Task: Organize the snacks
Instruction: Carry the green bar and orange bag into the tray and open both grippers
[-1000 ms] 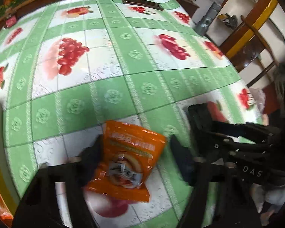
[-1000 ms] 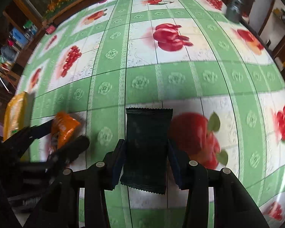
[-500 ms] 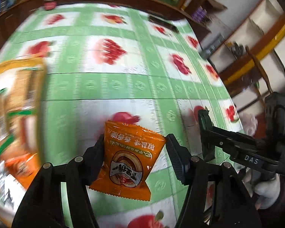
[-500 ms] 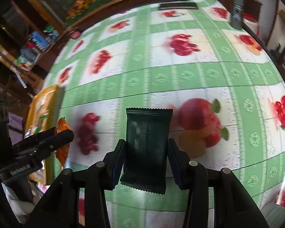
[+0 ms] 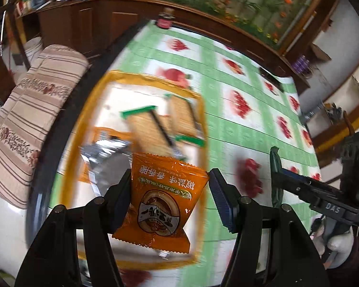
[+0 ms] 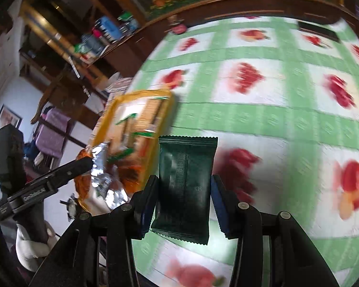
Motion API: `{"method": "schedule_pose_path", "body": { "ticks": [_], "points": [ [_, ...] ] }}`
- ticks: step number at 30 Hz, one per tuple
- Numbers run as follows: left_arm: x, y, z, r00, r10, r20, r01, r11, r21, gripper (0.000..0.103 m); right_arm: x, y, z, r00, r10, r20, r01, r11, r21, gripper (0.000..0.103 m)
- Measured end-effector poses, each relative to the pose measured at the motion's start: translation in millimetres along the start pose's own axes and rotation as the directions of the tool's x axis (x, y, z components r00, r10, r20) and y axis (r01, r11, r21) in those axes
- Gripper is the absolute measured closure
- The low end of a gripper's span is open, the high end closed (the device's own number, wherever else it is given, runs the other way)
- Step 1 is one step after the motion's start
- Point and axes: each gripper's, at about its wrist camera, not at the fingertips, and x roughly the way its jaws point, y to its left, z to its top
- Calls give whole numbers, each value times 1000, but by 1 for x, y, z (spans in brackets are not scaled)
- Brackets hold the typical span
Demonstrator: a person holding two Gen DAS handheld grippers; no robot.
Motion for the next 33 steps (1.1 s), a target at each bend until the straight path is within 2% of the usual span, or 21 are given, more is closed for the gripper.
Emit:
{"method": "schedule_pose_path", "body": {
  "ticks": [4, 8, 13, 15, 16, 22, 33],
  "points": [
    [18, 28, 17, 1000, 2, -21, -2, 1000, -10, 41, 42, 43, 24, 999, 27, -34, -28, 999, -31, 58],
    [36, 43, 31, 999, -9, -42, 10, 1000, 10, 41, 89, 81, 45, 999, 12, -50, -16, 997, -70, 58],
    [49, 61, 47, 999, -14, -49, 14, 1000, 16, 38, 133, 100, 69, 998, -28, -51, 25, 998, -58, 58],
    [49, 66, 50, 999, -8, -44, 9, 1000, 12, 30, 145, 100, 77, 998, -24, -55, 22, 999, -39, 58],
    [49, 68, 52, 999, -5, -40, 6, 1000, 18, 29, 150, 100, 80, 998, -25, -54, 23, 999, -33, 58],
    [46, 65, 55, 999, 20, -35, -18, 998, 57, 27, 159, 107, 94, 999, -3, -41, 2, 1000, -18, 56],
    [23, 42, 54, 986, 163, 44, -168, 974, 151, 27, 137, 108, 94, 1000, 11, -7, -11, 1000, -1, 56]
  ]
}}
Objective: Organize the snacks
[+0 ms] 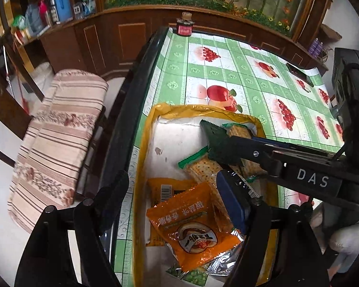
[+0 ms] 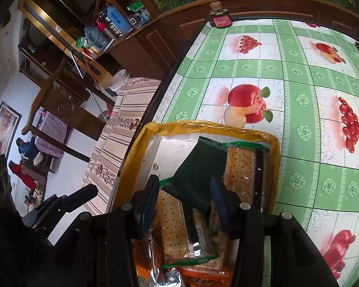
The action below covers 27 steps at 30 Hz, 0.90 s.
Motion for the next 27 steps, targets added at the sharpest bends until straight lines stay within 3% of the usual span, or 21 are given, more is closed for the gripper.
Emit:
{"method": "schedule_pose_path", "body": {
  "ticks": [7, 23, 27],
  "points": [
    [-32, -17, -14, 994, 92, 59, -92, 996, -1, 27, -26, -7, -14, 999, 32, 23, -32, 999, 0, 56],
    [-113, -92, -76, 974, 155, 165, -149, 988, -49, 22, -133, -38, -106, 997, 40, 69, -33, 995, -96, 49],
    [-140, -106, -89, 954, 182, 239, -173, 983, -58, 22, -150, -42, -127, 997, 36, 72, -26, 991, -128, 49]
  ]
}}
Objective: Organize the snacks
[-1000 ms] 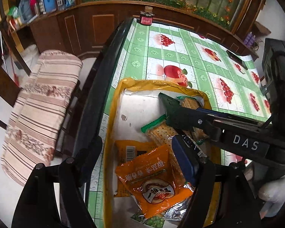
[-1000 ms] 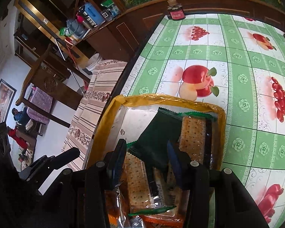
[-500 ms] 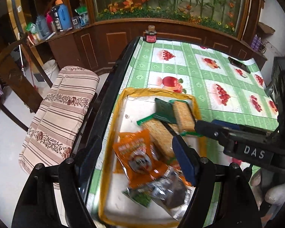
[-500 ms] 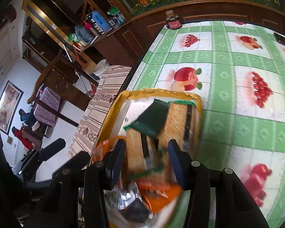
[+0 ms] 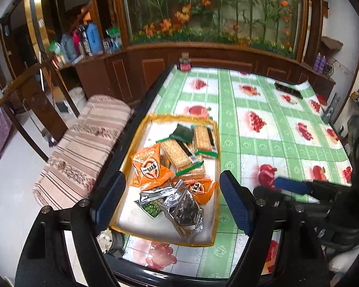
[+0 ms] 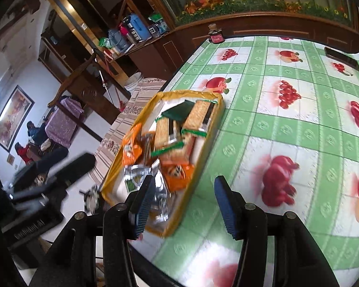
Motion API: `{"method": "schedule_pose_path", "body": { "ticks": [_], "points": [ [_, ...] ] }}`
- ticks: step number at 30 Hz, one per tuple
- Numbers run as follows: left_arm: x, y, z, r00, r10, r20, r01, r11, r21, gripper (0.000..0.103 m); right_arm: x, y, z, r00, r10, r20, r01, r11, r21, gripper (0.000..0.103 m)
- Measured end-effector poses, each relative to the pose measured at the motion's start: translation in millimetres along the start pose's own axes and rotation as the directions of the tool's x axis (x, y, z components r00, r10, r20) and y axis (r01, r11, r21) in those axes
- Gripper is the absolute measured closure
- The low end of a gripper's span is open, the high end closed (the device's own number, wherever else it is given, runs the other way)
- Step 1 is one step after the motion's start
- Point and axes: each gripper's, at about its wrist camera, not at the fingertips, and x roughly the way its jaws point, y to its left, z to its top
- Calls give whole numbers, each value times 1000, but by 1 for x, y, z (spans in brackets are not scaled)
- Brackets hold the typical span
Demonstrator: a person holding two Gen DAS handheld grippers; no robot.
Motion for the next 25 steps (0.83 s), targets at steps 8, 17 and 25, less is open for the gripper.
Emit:
{"method": "schedule_pose_path", "body": {
  "ticks": [8, 17, 25],
  "points": [
    [-93, 3, -13, 932, 234, 275, -219, 972, -85, 0, -26, 25, -38, 1000, 6, 3, -5, 990, -138, 49],
    [-56, 44, -57, 986, 138, 93, -108, 956, -273, 0, -27, 60, -58, 999, 48, -23, -52, 963, -265, 49],
    [-4, 25, -85, 974, 176, -145, -204, 957, -207, 0, -1, 63, -87, 993, 30, -117, -66, 947, -313, 49]
  ]
}}
